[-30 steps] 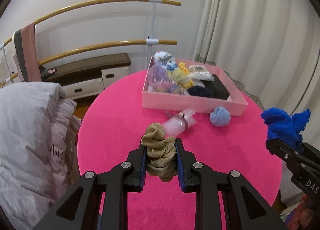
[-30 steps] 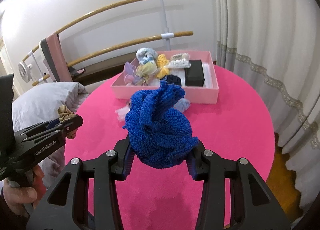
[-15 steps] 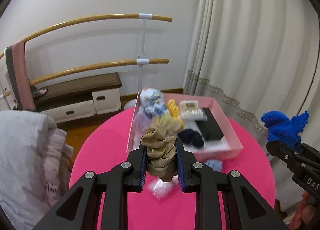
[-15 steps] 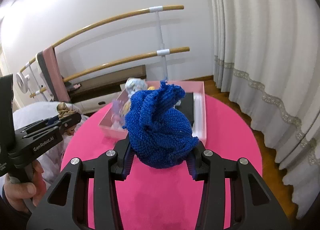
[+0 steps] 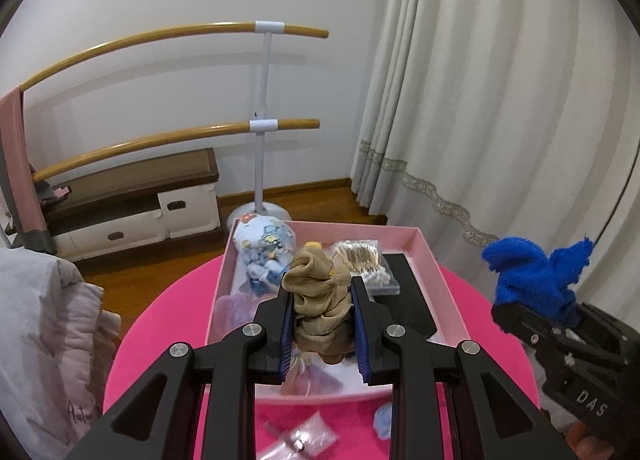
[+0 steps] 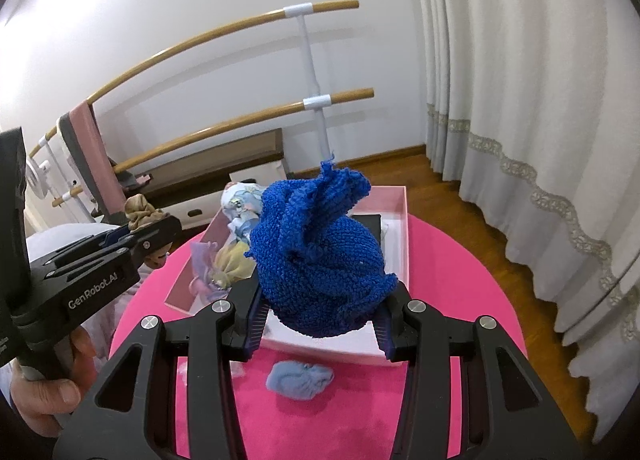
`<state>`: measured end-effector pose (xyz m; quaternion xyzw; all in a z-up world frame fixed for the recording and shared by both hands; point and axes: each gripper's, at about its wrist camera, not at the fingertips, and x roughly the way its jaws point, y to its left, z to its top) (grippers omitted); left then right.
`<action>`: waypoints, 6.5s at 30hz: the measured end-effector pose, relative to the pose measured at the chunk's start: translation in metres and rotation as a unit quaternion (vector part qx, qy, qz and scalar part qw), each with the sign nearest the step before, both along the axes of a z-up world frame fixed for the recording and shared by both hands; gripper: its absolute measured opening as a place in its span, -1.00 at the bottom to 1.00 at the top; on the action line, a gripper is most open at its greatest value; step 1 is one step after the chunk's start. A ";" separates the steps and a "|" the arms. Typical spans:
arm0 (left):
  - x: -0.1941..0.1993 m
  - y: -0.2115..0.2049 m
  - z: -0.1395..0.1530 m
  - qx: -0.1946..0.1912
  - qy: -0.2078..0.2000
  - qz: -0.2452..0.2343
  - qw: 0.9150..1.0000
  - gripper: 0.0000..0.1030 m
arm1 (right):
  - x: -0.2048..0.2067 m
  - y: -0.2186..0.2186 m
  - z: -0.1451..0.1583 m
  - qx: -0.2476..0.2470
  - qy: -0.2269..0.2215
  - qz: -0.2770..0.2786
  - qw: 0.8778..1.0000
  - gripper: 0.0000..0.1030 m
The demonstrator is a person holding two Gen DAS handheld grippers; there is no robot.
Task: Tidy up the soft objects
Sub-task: 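Lift and carry the scrunchie and blue sock over the pink box, then open both tools to drop the scrunchie and blue sock into the box, then withdraw both tools from the box back over the table, then reach the left tool to the clear plastic bag while the right tool reaches the light-blue sock ball, then close the left tool on the plastic bag while the right tool grips the sock ball, then lift and carry the plastic bag and sock ball over the pink box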
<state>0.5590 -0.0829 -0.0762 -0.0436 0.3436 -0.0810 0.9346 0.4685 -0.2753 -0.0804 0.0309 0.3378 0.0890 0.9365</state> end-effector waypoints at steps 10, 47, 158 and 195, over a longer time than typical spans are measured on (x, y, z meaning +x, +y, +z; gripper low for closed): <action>0.077 -0.011 -0.017 -0.012 0.026 -0.009 1.000 -0.57 | 0.041 -0.006 -0.010 -0.003 0.021 -0.004 1.000 -0.20; 0.101 0.005 -0.045 0.024 -0.009 0.058 0.998 1.00 | 0.043 -0.020 -0.041 0.026 0.053 -0.038 0.998 1.00; -0.101 0.030 -0.116 0.074 0.077 -0.001 0.994 1.00 | -0.104 0.006 -0.094 -0.008 0.048 -0.087 0.995 1.00; -0.071 0.030 -0.144 0.041 0.104 -0.029 0.993 -0.25 | -0.063 0.018 -0.130 0.012 0.095 -0.027 0.995 -0.07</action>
